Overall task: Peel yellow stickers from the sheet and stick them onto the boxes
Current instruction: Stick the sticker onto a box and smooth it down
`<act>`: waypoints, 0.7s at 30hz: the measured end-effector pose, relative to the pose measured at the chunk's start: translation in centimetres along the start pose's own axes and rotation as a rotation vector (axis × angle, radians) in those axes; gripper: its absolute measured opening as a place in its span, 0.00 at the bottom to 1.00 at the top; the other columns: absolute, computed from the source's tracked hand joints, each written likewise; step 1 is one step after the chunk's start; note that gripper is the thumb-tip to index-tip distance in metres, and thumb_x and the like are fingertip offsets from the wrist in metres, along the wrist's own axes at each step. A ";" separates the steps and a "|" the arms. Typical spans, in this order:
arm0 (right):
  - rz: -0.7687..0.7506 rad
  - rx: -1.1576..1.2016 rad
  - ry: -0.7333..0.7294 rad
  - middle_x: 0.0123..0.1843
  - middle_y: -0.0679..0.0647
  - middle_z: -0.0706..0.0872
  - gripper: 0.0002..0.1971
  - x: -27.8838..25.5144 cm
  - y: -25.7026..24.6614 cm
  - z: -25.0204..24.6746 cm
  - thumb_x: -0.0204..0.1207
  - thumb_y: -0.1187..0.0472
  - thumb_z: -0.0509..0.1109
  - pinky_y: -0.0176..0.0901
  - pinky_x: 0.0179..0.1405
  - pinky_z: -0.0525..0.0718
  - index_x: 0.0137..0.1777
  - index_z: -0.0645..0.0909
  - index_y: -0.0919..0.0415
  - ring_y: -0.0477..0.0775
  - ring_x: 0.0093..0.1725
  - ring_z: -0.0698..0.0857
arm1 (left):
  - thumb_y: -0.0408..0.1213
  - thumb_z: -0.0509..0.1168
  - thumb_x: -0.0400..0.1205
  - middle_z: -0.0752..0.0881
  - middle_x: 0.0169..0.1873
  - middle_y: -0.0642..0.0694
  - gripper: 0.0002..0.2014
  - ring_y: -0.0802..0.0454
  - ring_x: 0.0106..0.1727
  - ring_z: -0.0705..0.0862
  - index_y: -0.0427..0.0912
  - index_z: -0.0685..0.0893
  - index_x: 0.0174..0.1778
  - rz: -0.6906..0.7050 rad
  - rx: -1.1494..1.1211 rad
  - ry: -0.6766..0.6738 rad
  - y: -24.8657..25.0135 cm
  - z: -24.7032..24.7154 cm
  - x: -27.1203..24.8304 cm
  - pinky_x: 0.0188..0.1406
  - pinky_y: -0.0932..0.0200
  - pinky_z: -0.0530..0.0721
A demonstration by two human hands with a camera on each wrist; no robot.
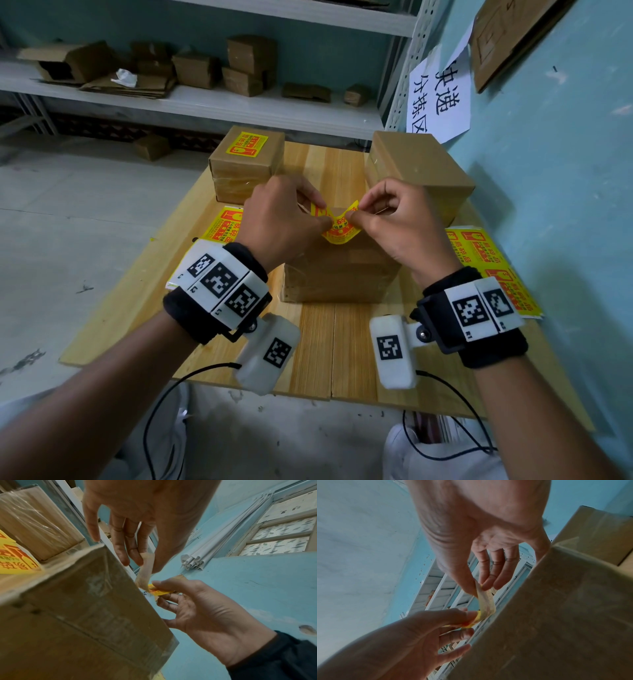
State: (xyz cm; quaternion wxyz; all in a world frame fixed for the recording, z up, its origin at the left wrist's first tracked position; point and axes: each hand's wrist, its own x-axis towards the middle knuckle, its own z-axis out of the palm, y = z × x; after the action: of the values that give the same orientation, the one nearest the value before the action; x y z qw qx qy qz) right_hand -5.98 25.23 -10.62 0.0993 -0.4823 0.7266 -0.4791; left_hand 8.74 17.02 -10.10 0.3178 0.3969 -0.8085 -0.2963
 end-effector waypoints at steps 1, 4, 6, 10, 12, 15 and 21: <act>-0.002 -0.003 0.005 0.34 0.47 0.86 0.08 0.0 0.0 0.0 0.68 0.61 0.82 0.25 0.30 0.77 0.41 0.85 0.59 0.35 0.30 0.81 | 0.45 0.79 0.70 0.85 0.38 0.52 0.09 0.55 0.39 0.82 0.52 0.85 0.40 0.001 -0.001 0.005 0.0 0.0 0.0 0.29 0.63 0.73; -0.005 -0.014 0.014 0.34 0.47 0.87 0.08 0.0 -0.1 -0.1 0.68 0.60 0.82 0.24 0.30 0.77 0.41 0.85 0.58 0.35 0.31 0.81 | 0.44 0.78 0.71 0.85 0.36 0.52 0.08 0.56 0.38 0.82 0.52 0.85 0.40 0.013 -0.020 -0.003 0.1 0.1 0.1 0.30 0.63 0.74; -0.005 -0.014 0.021 0.35 0.47 0.87 0.08 0.1 -0.1 -0.1 0.69 0.59 0.82 0.26 0.32 0.78 0.42 0.85 0.58 0.36 0.32 0.82 | 0.43 0.77 0.73 0.84 0.35 0.55 0.07 0.58 0.37 0.82 0.51 0.86 0.41 0.027 -0.035 -0.005 0.2 0.2 0.1 0.32 0.62 0.77; -0.002 -0.011 0.025 0.37 0.49 0.88 0.09 0.0 -0.2 0.0 0.69 0.58 0.82 0.29 0.34 0.79 0.42 0.85 0.59 0.38 0.34 0.83 | 0.42 0.74 0.76 0.82 0.33 0.59 0.03 0.62 0.35 0.80 0.50 0.87 0.42 0.053 -0.032 0.022 0.3 0.4 0.2 0.32 0.64 0.75; -0.002 -0.015 0.025 0.37 0.49 0.88 0.09 0.0 -0.2 0.0 0.69 0.57 0.82 0.29 0.34 0.79 0.42 0.85 0.58 0.38 0.35 0.83 | 0.41 0.73 0.76 0.82 0.33 0.59 0.02 0.62 0.35 0.80 0.49 0.87 0.42 0.056 -0.029 0.027 0.2 0.5 0.3 0.32 0.64 0.75; -0.003 -0.021 0.033 0.36 0.48 0.88 0.10 0.0 -0.2 0.1 0.69 0.57 0.83 0.28 0.34 0.78 0.41 0.85 0.57 0.37 0.34 0.83 | 0.41 0.73 0.76 0.83 0.35 0.58 0.02 0.60 0.37 0.82 0.49 0.87 0.43 0.057 -0.024 0.013 0.1 0.5 0.3 0.36 0.60 0.79; -0.009 -0.022 0.032 0.36 0.47 0.87 0.09 0.0 -0.2 0.2 0.69 0.57 0.82 0.28 0.34 0.77 0.41 0.85 0.57 0.38 0.35 0.83 | 0.41 0.74 0.76 0.83 0.36 0.59 0.03 0.61 0.37 0.82 0.51 0.86 0.43 0.064 -0.013 0.003 0.0 0.7 0.2 0.38 0.59 0.81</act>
State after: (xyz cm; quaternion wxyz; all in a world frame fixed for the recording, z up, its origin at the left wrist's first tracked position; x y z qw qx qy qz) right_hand -5.73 25.13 -10.53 0.0803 -0.4787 0.7312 -0.4793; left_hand 8.14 16.96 -10.47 0.3310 0.3691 -0.8183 -0.2907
